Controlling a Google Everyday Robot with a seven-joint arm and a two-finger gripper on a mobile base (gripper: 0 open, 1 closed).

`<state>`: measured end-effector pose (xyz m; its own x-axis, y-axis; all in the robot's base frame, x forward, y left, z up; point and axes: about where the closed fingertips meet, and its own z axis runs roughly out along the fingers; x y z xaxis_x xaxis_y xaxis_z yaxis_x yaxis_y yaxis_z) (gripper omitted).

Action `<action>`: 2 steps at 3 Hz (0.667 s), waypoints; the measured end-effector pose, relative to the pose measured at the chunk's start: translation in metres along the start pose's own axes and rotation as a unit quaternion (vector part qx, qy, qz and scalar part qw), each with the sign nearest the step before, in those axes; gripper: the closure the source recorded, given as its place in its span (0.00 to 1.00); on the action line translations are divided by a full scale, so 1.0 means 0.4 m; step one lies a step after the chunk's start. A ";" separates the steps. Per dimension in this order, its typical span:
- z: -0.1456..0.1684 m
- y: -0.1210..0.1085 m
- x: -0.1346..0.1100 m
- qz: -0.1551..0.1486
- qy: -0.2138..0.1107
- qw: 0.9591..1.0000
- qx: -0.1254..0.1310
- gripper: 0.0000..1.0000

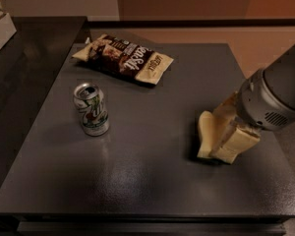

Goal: Move sponge near 7up can

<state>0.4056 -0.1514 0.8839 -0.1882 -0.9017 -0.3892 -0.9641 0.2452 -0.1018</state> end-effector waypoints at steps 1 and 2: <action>0.028 -0.019 -0.097 -0.027 -0.006 1.000 -0.006 1.00; 0.070 -0.042 -0.190 -0.052 -0.010 0.998 -0.013 1.00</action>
Offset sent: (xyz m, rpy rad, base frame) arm 0.0605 0.1176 0.0015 0.0105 -0.0199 0.1688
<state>0.4413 -0.0771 0.8896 -0.0821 -0.9143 -0.3966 -0.9828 0.1404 -0.1202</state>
